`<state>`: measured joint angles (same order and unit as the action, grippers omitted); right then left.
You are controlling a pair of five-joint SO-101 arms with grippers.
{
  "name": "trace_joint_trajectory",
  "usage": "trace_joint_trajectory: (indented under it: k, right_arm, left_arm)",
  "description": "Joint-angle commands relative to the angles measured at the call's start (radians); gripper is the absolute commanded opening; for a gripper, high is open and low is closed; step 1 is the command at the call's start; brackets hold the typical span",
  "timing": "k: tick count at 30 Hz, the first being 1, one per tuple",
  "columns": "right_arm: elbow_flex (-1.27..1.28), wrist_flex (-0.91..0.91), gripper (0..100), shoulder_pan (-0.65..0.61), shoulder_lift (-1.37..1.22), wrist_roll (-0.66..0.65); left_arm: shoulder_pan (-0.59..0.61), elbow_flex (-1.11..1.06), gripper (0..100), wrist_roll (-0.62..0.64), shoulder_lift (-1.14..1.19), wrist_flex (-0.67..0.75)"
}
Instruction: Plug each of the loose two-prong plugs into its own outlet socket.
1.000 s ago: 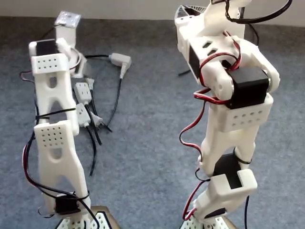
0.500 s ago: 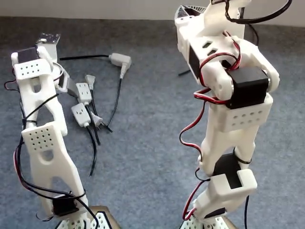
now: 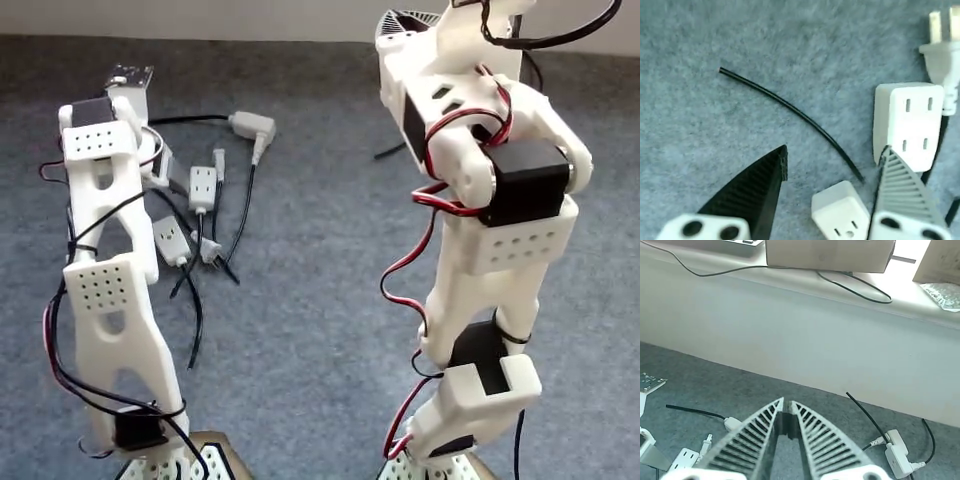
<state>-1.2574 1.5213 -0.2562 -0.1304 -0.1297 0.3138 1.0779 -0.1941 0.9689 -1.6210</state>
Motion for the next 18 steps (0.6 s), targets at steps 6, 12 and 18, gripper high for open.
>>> trace_joint_trajectory:
  k: [6, 12, 18]
  right_arm:
    - [-0.002, -0.025, 1.3, 0.008, 0.005, -0.012]
    - [-0.002, -0.025, 1.3, 0.008, 0.005, -0.012]
    - [-0.002, -0.025, 1.3, 0.008, 0.005, -0.012]
  left_arm:
    - [-0.054, 0.217, 29, 0.009, -0.062, -0.038]
    - [-0.142, 0.150, 29, 0.009, -0.056, -0.064]
    - [-0.134, 0.099, 29, 0.009, 0.035, 0.054]
